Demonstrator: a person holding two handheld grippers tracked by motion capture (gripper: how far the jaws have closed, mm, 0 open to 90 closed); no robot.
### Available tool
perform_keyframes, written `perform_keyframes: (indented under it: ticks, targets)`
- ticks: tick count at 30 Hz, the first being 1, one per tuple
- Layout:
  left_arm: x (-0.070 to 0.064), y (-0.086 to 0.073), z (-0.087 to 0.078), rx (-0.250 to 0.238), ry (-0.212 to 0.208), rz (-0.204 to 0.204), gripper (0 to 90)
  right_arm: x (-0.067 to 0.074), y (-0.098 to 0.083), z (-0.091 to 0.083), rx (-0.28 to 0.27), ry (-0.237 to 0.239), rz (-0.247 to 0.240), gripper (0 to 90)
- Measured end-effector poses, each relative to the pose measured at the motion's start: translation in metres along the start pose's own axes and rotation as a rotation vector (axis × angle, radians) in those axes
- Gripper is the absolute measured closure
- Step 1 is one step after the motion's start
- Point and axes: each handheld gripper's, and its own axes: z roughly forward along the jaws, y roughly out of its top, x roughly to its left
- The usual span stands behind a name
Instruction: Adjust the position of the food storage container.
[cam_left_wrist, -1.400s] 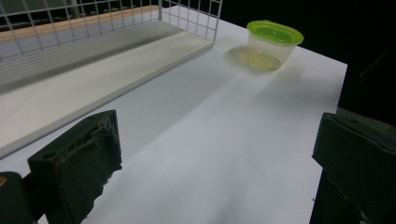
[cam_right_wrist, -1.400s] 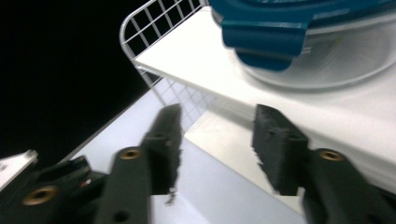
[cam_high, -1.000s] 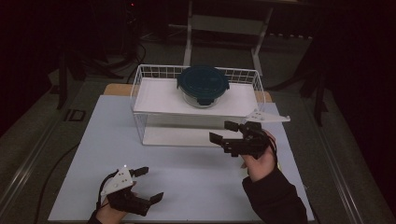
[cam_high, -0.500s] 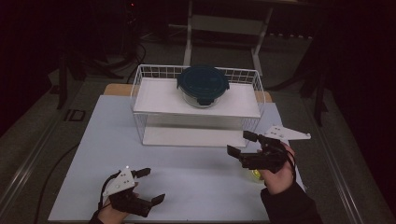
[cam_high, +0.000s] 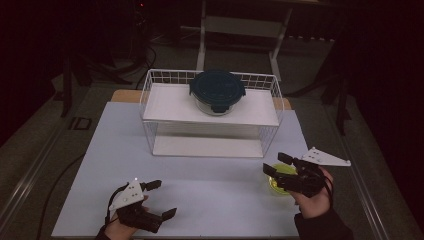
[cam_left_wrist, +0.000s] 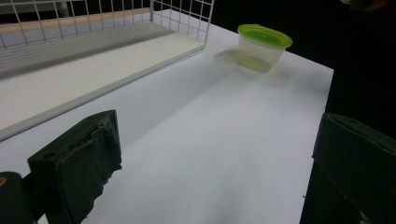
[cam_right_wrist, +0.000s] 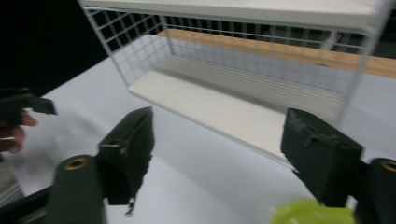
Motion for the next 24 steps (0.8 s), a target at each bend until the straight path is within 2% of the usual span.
perform_keyframes:
  ticks: [3,6,9,16,24]
  targets:
    - [0.0,0.0,0.0,-0.001,-0.003,-0.001,0.5,-0.008,-0.008,-0.008,-0.001,-0.05,-0.012,37.5]
    - [0.0,0.0,0.0,0.001,-0.003,0.0,0.5,-0.016,-0.017,-0.016,0.01,-0.094,-0.007,48.8]
    - [0.0,0.0,0.0,0.002,-0.003,0.001,0.5,-0.025,-0.027,-0.023,0.016,-0.13,0.006,55.9]
    - [0.0,0.0,0.001,0.006,-0.007,-0.001,0.5,-0.045,-0.048,-0.033,0.048,-0.184,0.048,69.6]
    - [0.0,-0.001,0.001,0.007,-0.013,-0.009,0.5,-0.062,-0.067,-0.035,0.093,-0.238,0.083,84.6]
